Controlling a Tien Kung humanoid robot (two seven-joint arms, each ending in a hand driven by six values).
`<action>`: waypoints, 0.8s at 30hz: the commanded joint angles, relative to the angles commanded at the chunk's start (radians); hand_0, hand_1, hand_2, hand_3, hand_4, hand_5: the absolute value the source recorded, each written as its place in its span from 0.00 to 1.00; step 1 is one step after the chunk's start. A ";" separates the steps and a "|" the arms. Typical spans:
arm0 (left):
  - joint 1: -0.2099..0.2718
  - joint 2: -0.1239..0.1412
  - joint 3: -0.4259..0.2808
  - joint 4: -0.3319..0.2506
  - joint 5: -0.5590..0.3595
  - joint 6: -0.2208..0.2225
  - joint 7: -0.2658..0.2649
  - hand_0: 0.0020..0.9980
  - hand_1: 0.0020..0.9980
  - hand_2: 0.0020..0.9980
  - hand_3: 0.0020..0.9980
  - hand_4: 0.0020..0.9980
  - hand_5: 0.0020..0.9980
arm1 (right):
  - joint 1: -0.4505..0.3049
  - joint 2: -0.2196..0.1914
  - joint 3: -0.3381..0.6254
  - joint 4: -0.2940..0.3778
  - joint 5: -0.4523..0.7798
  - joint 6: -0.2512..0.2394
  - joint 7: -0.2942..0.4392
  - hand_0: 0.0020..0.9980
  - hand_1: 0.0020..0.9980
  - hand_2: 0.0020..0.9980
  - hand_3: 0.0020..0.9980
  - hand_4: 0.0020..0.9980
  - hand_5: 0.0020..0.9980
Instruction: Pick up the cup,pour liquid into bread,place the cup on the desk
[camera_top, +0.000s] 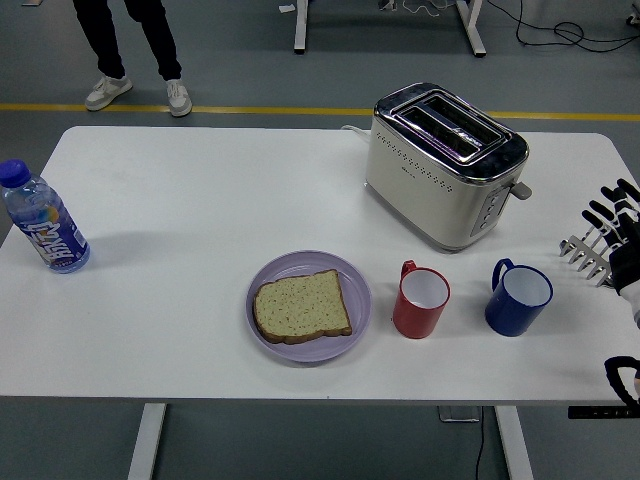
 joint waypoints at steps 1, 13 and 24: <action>0.000 0.000 0.001 0.000 -0.002 0.000 -0.001 0.69 0.70 0.71 0.56 0.25 1.00 | -0.001 0.000 0.000 -0.001 0.001 0.000 0.000 0.63 0.50 0.58 0.58 0.64 0.20; 0.000 0.001 0.004 0.000 -0.009 0.000 -0.003 0.69 0.70 0.71 0.56 0.25 1.00 | 0.004 0.002 -0.002 -0.003 0.002 0.003 -0.001 0.63 0.50 0.58 0.58 0.64 0.20; 0.004 -0.001 -0.002 0.000 -0.001 0.000 0.001 0.69 0.70 0.71 0.56 0.25 1.00 | -0.003 -0.001 0.000 -0.002 0.004 0.003 0.001 0.63 0.50 0.58 0.58 0.65 0.19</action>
